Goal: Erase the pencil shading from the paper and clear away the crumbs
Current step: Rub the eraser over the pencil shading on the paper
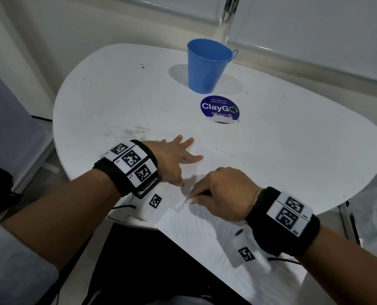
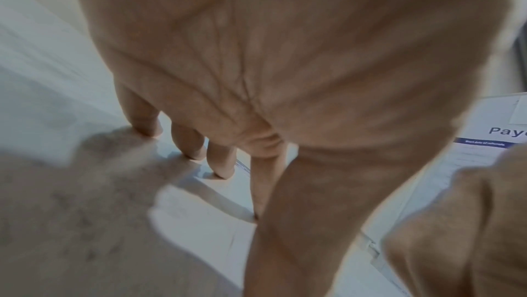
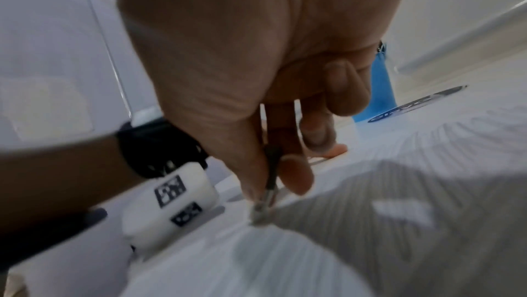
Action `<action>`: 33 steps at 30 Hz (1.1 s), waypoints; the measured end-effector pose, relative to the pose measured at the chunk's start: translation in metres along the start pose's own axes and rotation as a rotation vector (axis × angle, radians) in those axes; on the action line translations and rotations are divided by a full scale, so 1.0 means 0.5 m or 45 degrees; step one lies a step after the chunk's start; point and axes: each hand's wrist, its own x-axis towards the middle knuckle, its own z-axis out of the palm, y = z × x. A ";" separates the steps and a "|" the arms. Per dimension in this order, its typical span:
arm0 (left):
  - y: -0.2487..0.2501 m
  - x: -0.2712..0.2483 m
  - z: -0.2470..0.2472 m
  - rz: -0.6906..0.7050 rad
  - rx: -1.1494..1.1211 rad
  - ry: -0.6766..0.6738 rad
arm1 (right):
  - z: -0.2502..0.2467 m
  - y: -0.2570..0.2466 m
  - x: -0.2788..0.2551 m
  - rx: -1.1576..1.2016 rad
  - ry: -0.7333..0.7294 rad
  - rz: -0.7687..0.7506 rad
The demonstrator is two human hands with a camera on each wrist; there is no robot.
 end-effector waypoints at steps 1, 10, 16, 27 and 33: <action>0.000 0.001 -0.001 0.000 0.003 -0.006 | -0.002 0.004 -0.006 -0.016 0.041 0.017; 0.005 -0.018 -0.003 0.057 -0.087 0.035 | 0.046 0.043 -0.010 -0.208 0.307 0.205; -0.026 -0.019 -0.004 0.150 -0.384 0.067 | 0.031 0.060 0.016 -0.236 0.337 0.246; -0.012 -0.011 -0.004 0.056 -0.216 0.056 | -0.050 0.112 0.033 0.293 0.360 0.314; -0.002 -0.015 -0.007 0.007 -0.132 0.049 | -0.014 0.052 0.045 0.164 0.218 0.187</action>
